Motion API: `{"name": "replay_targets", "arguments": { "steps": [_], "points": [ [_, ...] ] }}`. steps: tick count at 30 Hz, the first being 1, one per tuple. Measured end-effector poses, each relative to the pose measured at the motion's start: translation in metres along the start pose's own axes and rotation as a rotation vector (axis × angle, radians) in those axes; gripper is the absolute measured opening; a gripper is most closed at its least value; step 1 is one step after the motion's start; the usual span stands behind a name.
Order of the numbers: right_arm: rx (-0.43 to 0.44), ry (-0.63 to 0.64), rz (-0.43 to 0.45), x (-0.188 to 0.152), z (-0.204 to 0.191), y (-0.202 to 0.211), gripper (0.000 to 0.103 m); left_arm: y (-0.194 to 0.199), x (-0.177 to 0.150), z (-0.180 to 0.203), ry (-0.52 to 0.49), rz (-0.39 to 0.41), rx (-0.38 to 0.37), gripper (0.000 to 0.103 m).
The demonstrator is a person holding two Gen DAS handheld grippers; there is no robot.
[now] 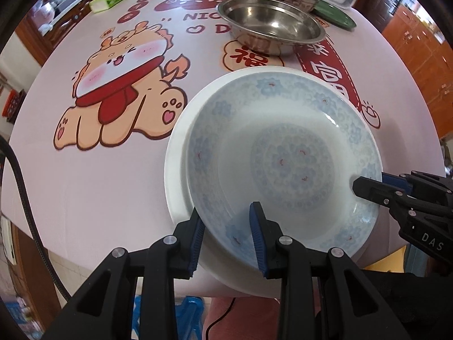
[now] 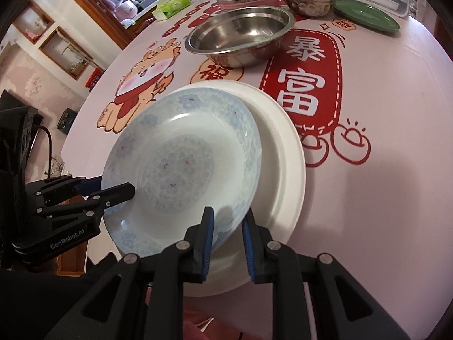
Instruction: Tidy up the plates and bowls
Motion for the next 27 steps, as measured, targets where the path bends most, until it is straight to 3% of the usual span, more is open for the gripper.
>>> {"name": "replay_targets", "arguments": {
  "steps": [14,20,23,25,27],
  "points": [
    [-0.122,-0.119,0.039,-0.003,-0.008,-0.003,0.022,-0.001,-0.003,0.006,-0.169,-0.022,-0.002,0.032],
    [-0.148,-0.192,0.084,-0.005,-0.009,0.004,0.025,0.011,0.0,0.001,-0.232,0.03,0.017,0.033],
    [-0.162,-0.221,0.12,-0.006,-0.01,0.01,0.031,0.019,0.004,-0.003,-0.257,0.062,0.004,0.034],
    [-0.177,-0.237,0.158,-0.006,-0.012,0.018,0.041,0.026,0.007,-0.005,-0.282,0.089,-0.01,0.035],
    [-0.194,-0.251,0.187,-0.006,-0.014,0.024,0.044,0.032,0.01,-0.006,-0.306,0.106,-0.018,0.035]
  ]
}}
Point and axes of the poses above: each gripper's, at about its wrist camera, not at the fingertips, and y roughly against the way its jaws point, z to its right, x to its top, the point moved 3 cm from there along -y, roughly the way its jaws point, and after that the axes turned 12 degrees about -z, right-handed, at the moved point
